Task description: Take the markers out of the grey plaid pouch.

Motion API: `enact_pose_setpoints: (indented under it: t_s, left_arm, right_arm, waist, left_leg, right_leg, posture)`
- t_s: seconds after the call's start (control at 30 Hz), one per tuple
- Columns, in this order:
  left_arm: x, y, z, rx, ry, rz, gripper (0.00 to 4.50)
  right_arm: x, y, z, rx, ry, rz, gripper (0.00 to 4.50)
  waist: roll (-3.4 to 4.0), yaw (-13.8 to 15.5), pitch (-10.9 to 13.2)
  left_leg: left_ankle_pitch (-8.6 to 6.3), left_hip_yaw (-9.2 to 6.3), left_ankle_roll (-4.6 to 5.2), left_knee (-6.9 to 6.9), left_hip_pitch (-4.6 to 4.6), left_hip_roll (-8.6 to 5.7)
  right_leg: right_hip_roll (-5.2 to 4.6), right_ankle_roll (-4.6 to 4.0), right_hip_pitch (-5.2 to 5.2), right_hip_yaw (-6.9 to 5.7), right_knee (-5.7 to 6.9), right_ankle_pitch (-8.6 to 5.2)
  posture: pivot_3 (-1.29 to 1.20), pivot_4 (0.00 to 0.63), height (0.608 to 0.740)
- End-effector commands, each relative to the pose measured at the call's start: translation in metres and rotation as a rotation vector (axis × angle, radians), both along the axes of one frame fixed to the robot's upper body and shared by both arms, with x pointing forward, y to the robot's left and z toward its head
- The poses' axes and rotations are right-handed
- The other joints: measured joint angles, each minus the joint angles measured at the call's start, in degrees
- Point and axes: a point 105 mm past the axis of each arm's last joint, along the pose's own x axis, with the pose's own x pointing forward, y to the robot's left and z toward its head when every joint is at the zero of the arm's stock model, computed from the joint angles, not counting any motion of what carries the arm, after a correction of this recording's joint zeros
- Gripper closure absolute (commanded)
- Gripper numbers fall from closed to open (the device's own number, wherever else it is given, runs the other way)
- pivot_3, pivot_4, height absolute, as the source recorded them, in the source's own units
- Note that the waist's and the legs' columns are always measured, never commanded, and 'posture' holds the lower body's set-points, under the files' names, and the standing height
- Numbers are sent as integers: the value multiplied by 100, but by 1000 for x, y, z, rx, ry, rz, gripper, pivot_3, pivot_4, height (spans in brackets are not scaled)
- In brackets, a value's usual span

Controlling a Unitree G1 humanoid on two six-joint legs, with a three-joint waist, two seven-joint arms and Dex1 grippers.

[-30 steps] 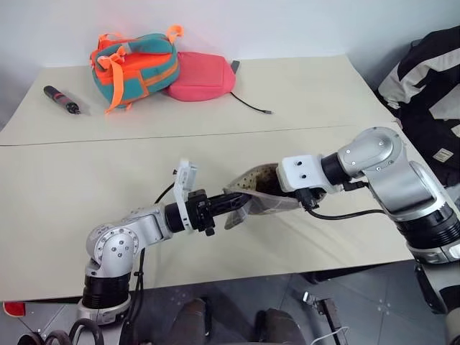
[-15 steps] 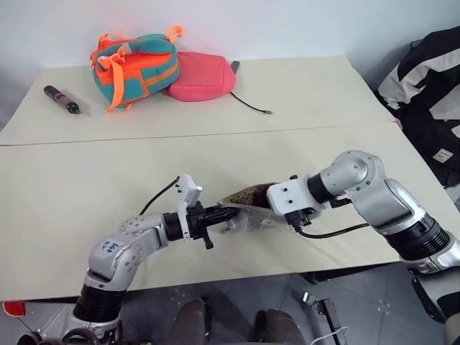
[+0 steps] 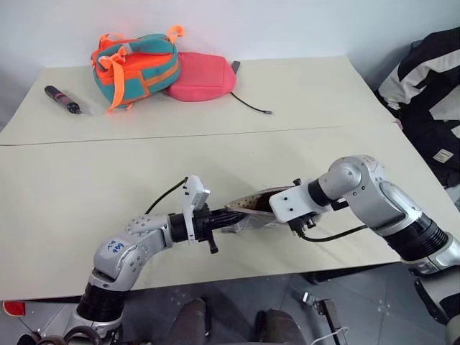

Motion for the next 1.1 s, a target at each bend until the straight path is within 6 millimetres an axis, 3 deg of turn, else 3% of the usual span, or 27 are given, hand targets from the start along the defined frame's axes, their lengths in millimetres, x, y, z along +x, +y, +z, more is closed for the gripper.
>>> enact_pose_setpoints:
  t_s: [0.03,0.17,0.4,0.53,0.7,1.1]
  left_arm:
    - [-1,3,10,-15,-38,8,4500]
    - [-1,3,8,-12,-36,13,4500]
    - [1,4,8,-13,-39,31,4500]
    - [1,5,7,-2,-44,38,4500]
    - [2,5,6,-3,-46,43,4500]
    - [12,12,9,5,-77,97,4500]
  right_arm:
    - [13,-13,-4,-59,-24,-90,2768]
    - [15,-5,-1,-38,-20,-101,2768]
    - [10,14,14,69,-29,-69,4107]
    - [7,31,38,199,-37,-41,4107]
    - [11,21,41,205,-59,-59,4107]
    - [-7,18,70,500,94,-73,4107]
  waist:
    - [0,-9,0]
    - [0,-9,0]
    - [-2,-15,-1]
    - [-2,-29,-1]
    - [-2,-4,-1]
    - [-2,3,-1]
  left_leg:
    - [0,0,0,1,0,0]
    - [0,0,0,1,1,0]
    - [0,0,-1,1,4,2]
    - [0,1,-1,0,1,2]
    - [-1,1,-1,-1,-1,1]
    - [-1,0,-1,-1,-2,1]
  right_leg:
    - [0,0,0,0,0,0]
    - [0,0,-1,1,5,0]
    - [2,0,-1,1,7,0]
    - [2,0,-5,3,7,0]
    - [1,0,-5,2,16,0]
    - [1,0,-4,1,13,0]
  posture:
    - [0,150,740]
    - [0,150,740]
    - [0,150,740]
    - [0,150,740]
    - [0,150,740]
    - [0,150,740]
